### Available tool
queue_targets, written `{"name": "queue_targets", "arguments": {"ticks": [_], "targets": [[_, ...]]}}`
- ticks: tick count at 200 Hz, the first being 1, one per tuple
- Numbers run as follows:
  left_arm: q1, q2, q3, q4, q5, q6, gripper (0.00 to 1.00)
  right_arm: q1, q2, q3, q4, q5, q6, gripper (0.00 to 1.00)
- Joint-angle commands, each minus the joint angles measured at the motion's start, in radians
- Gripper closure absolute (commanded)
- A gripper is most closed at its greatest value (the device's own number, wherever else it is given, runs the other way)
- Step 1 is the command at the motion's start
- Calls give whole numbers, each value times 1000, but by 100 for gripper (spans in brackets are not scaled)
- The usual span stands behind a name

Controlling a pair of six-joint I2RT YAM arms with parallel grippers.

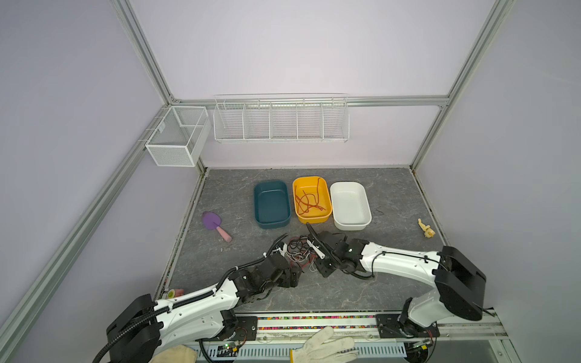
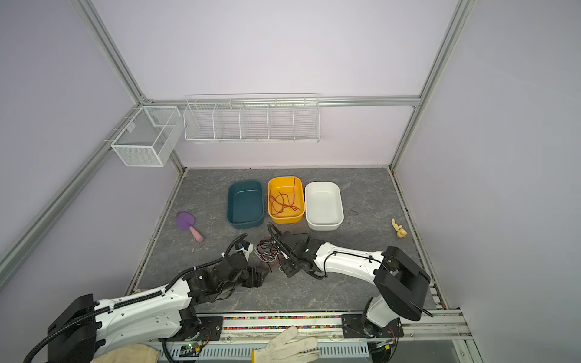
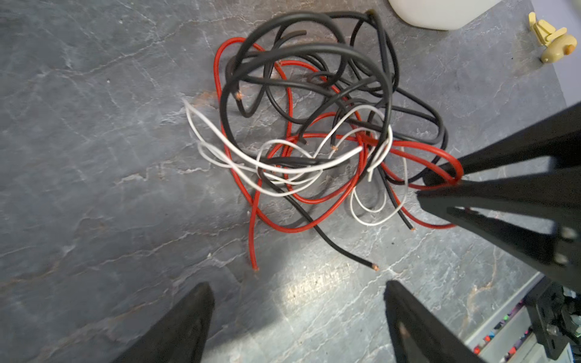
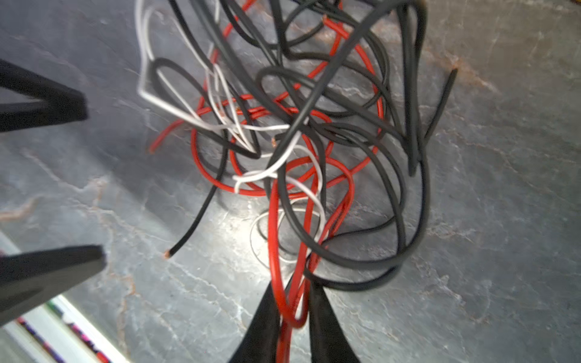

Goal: Untangle the cables

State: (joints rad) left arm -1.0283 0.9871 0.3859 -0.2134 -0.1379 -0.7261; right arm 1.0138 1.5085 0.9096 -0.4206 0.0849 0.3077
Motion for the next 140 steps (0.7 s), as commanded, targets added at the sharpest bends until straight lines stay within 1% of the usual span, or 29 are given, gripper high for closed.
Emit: {"name": "queue_targets", "arguments": {"ticks": [1,25,35,43,65,70,81,93,140], "targets": [[-6,-9,-13,23,-32,-10,15,15,-84,-19,6,-82,-18,81],[-5,7,-16,45,-35,-10,15,21,-140,-24,-5,-115,-4,82],[-6,17,-21,58,-34,-8,15,26,-161,-25,-12,-117,-4,93],[-6,26,-24,68,-32,-10,15,28,-175,-55,-7,-122,-2,93],[-6,46,-24,82,-25,-11,15,30,-188,-62,-11,-107,2,93],[-6,48,-24,82,-25,-10,15,29,-187,-62,-14,-97,1,92],[-7,47,-26,82,-23,-13,15,30,-178,-61,-21,-76,-1,85],[-7,41,-27,82,-24,-15,15,29,-161,-53,-21,-57,-3,80],[-8,19,-37,83,-33,-23,15,29,-67,-37,-5,-9,-17,75]]}}
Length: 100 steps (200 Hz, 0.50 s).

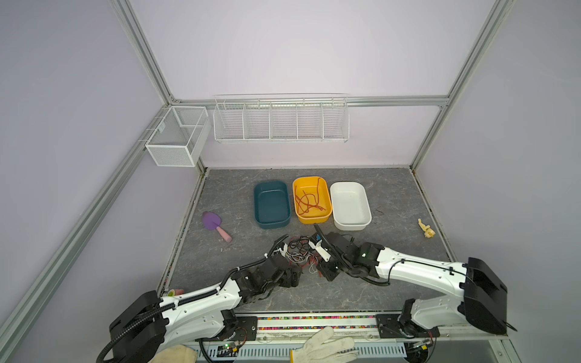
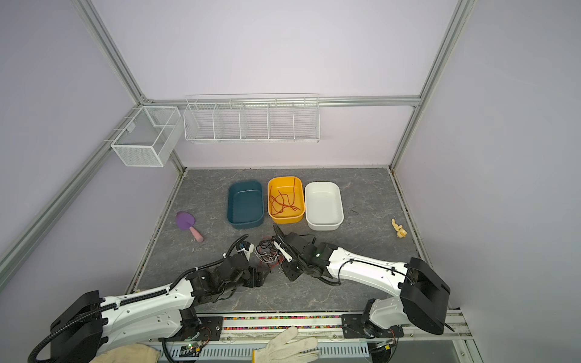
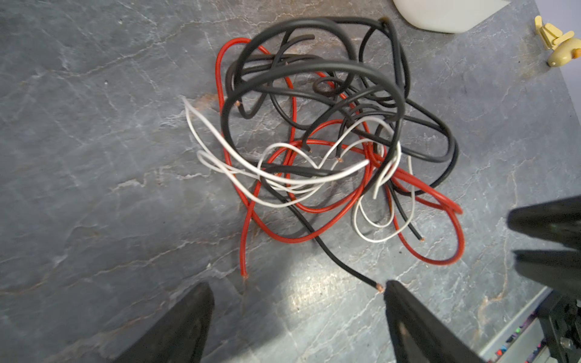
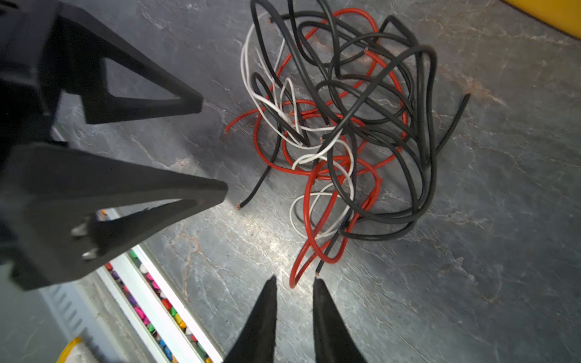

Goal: Untangle the cables

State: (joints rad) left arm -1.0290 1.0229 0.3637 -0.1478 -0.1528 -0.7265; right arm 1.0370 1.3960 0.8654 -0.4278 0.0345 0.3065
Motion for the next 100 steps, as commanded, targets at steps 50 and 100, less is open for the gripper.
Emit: {"name": "queue_targets", "arguments": {"ticks": [50,100], "targets": [[-9,-11,-26,30,-17,-31,15,4,101,7,27,89,-17,79],[-13,13,-25,53,-13,-37,15,4,98,6,56,53,-25,91]]}}
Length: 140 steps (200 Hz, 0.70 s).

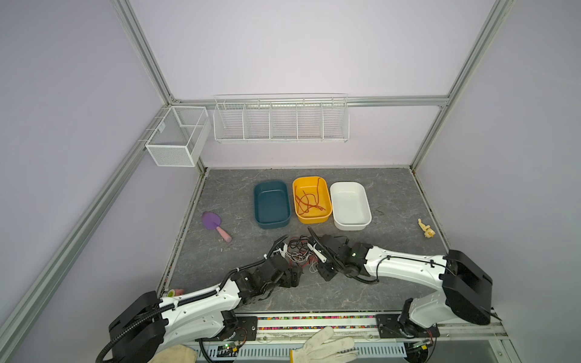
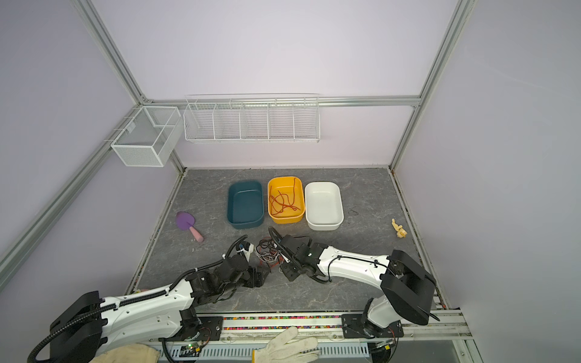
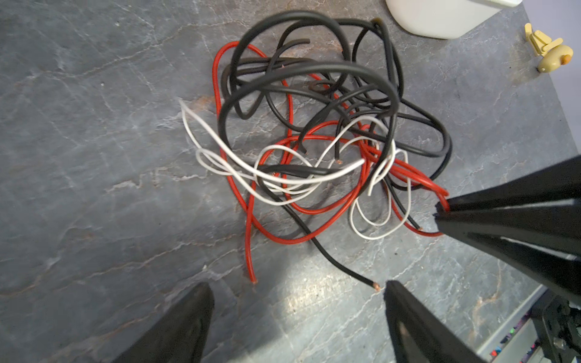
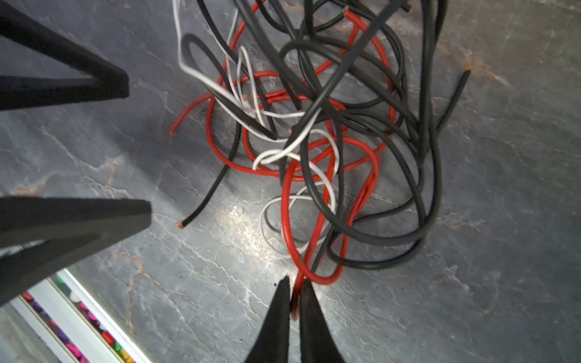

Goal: Untangle the cables

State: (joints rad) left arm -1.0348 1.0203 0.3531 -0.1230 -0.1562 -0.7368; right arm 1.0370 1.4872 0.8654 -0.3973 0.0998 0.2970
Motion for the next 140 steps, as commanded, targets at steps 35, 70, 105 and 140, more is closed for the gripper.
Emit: {"name": "queue_targets", "arguments": {"ticks": [35,70,105,140], "targets": [[-13,30,-8,33,-9,-30,15,4,3,-6,35,-20,-15,93],[-19,23,-8,33,-16,-30,15,5,-18,-16,29,-15,-2,93],[-24,20,1,0,-8,-35,15,7,-109,-23,14,-69,14,93],[-24,42,10,2,-3,-23,15,9,-233,-13,-26,-101,18,93]]}}
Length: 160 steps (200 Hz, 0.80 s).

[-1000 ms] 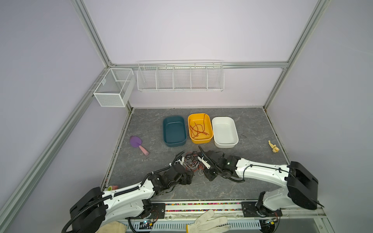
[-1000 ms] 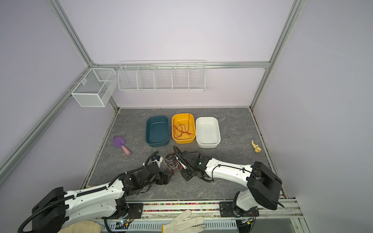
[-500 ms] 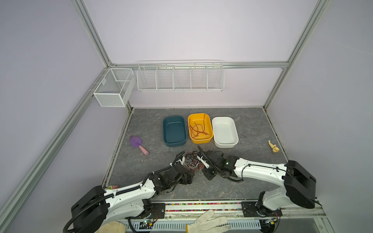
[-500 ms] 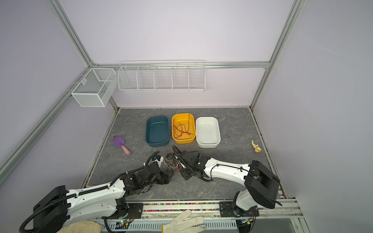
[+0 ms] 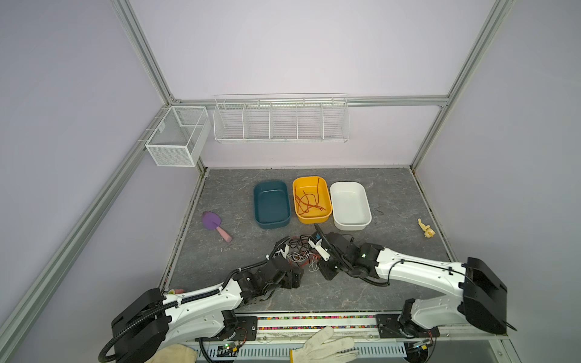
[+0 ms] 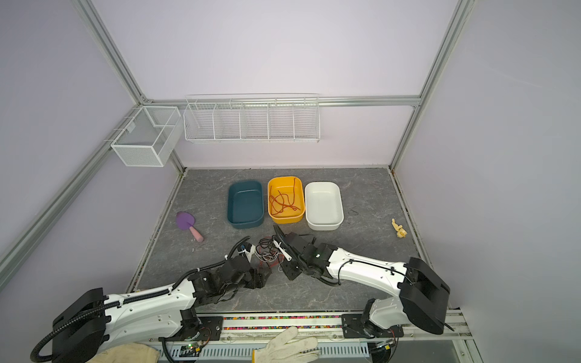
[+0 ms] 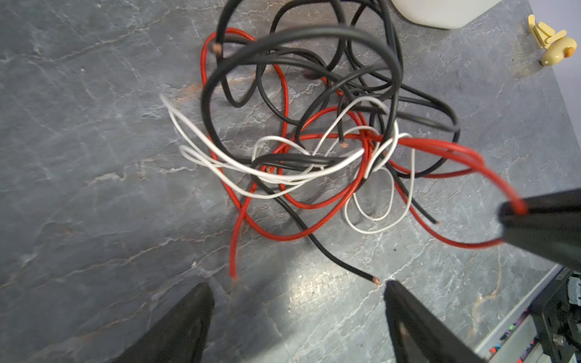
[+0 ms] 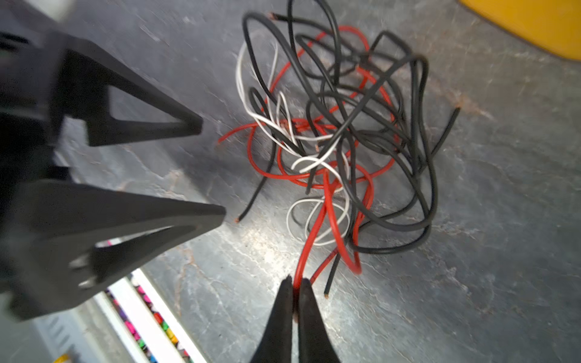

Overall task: Untangle the cables
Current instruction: 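Pull the red wire up and out of the bundle with the right gripper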

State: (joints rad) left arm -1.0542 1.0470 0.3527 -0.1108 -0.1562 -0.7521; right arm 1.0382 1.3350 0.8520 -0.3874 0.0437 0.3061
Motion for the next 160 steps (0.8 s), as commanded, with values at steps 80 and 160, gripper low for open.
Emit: {"name": "queue_targets", "arguments": {"ticks": [80,160], "targets": [[-4,100,74,-20,-15,67,14,8,-231,164,-191,-61,-27,93],[-4,201,68,58,-3,72,14,8,-298,335,-315,-58,-70,93]]}}
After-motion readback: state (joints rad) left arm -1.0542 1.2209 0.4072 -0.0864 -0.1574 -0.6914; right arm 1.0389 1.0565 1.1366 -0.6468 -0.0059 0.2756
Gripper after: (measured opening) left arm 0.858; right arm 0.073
